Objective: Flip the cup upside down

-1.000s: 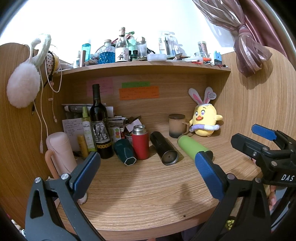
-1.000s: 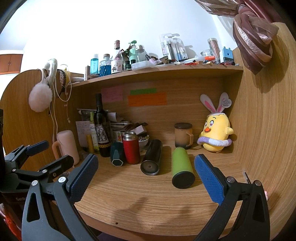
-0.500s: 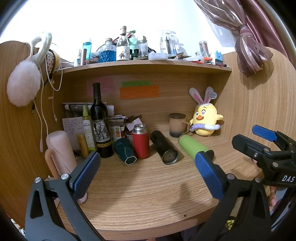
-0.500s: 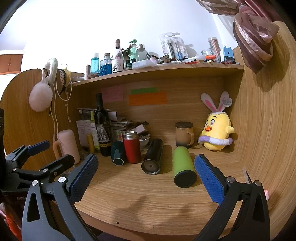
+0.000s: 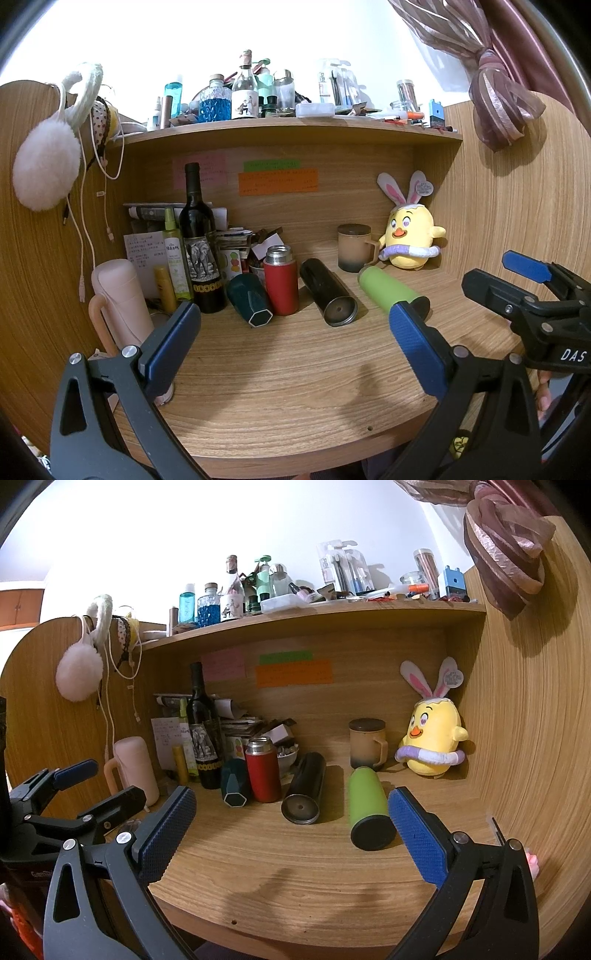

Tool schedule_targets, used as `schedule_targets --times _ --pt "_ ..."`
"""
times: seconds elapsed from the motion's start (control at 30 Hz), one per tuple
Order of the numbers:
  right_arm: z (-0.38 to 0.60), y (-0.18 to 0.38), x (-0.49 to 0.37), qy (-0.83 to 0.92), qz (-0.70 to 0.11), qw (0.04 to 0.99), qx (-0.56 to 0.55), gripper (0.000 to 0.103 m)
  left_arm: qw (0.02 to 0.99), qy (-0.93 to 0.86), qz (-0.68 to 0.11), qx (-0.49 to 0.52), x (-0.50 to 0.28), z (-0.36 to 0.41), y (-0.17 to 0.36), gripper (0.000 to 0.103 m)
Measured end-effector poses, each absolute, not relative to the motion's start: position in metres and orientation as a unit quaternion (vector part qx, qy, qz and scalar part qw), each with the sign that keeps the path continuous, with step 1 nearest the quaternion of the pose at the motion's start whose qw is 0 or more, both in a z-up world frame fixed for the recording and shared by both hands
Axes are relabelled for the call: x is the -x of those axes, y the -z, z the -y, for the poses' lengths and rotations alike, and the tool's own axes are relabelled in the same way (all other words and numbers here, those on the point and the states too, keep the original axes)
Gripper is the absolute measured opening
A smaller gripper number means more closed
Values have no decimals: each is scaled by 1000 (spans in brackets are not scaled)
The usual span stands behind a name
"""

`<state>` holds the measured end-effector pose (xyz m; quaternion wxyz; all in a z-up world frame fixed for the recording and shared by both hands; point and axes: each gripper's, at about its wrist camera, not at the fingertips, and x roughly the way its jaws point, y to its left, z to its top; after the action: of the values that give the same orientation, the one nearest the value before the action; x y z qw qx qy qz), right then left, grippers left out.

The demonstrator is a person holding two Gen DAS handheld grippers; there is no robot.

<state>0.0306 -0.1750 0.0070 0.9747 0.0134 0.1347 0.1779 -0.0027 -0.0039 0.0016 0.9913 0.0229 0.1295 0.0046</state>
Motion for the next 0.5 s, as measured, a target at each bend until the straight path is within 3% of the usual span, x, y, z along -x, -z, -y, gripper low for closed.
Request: schedule_targets --times 0.5 --pt "181 1 -40 -164 -143 976 -15 103 989 15 -146 -18 -15 8 7 103"
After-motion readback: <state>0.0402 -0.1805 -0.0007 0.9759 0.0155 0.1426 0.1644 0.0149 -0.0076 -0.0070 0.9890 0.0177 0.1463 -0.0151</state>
